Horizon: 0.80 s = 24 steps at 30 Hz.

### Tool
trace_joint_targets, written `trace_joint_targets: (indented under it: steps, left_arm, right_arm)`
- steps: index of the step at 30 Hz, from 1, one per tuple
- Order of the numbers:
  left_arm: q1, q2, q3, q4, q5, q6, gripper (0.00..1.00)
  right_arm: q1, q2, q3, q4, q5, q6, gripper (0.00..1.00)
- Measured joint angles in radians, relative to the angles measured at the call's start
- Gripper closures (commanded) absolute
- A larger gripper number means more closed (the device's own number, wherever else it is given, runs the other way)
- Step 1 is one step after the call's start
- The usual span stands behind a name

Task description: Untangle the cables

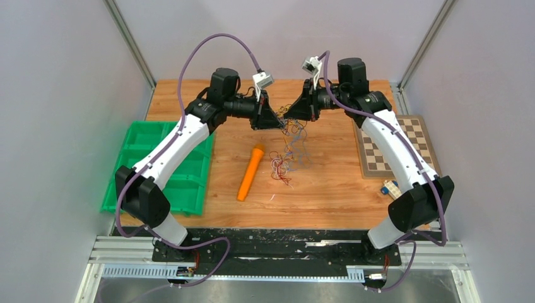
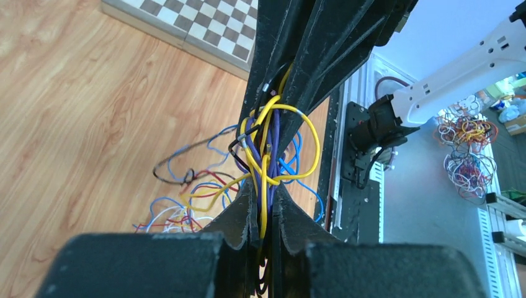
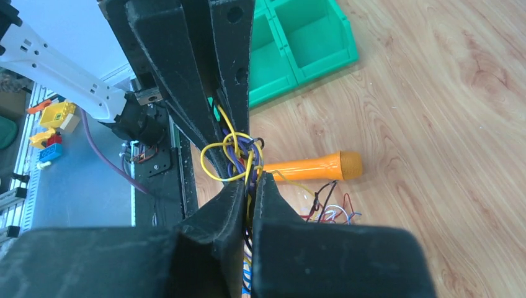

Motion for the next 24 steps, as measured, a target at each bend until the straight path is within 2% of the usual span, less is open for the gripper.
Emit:
trace_joint_targets:
  steps: [1, 2, 3, 4, 5, 7, 8, 11, 17, 18, 20, 21, 22, 23, 24]
  left_arm:
    - [0.002, 0.001, 0.0, -0.003, -0.002, 0.001, 0.83]
    - [0.004, 0.001, -0.002, -0.006, -0.002, 0.002, 0.7]
    - [0.012, -0.002, -0.005, -0.005, -0.002, 0.003, 0.62]
    - [0.014, -0.007, -0.018, 0.009, 0.002, 0.002, 0.5]
    - [0.024, -0.019, -0.037, 0.018, 0.008, 0.0, 0.45]
    - [0.063, -0.062, -0.105, 0.045, 0.012, -0.005, 0.27]
    - [0.084, -0.083, -0.138, 0.056, 0.011, 0.0, 0.23]
    - [0.125, -0.128, -0.206, 0.099, -0.005, 0.006, 0.03]
    - [0.046, -0.159, -0.266, 0.29, -0.024, -0.001, 0.0]
    - [0.023, -0.153, -0.263, 0.32, -0.026, -0.002, 0.01]
    - [-0.01, -0.131, -0.242, 0.374, -0.029, -0.007, 0.21]
    - [-0.024, -0.115, -0.224, 0.391, -0.028, -0.014, 0.46]
    - [-0.039, -0.09, -0.195, 0.41, -0.03, -0.021, 0.61]
    - [-0.049, -0.067, -0.166, 0.417, -0.03, -0.029, 0.87]
    - [-0.059, -0.036, -0.13, 0.423, -0.026, -0.024, 0.98]
  right_arm:
    - [0.0, 0.0, -0.006, 0.003, 0.0, 0.003, 1.0]
    - [0.0, 0.0, -0.009, 0.005, 0.001, 0.002, 1.0]
    - [0.0, -0.004, -0.013, 0.005, 0.0, 0.0, 1.0]
    - [-0.001, -0.01, -0.018, 0.006, 0.0, -0.003, 1.0]
    - [-0.007, -0.018, -0.025, 0.005, 0.005, -0.005, 1.0]
    - [-0.034, -0.029, -0.03, 0.003, 0.003, -0.005, 1.0]
    - [-0.056, -0.035, -0.03, 0.004, -0.003, -0.003, 1.0]
    - [-0.094, -0.043, -0.031, 0.014, -0.031, 0.013, 1.0]
    - [-0.099, -0.049, -0.045, 0.044, -0.146, 0.073, 1.0]
    - [-0.098, -0.049, -0.045, 0.049, -0.166, 0.089, 1.0]
    - [-0.096, -0.049, -0.045, 0.061, -0.196, 0.114, 1.0]
    - [-0.096, -0.049, -0.045, 0.066, -0.206, 0.122, 1.0]
    - [-0.097, -0.049, -0.045, 0.07, -0.216, 0.13, 1.0]
    - [-0.099, -0.049, -0.045, 0.072, -0.224, 0.138, 0.98]
    - [-0.108, -0.049, -0.045, 0.079, -0.226, 0.143, 0.97]
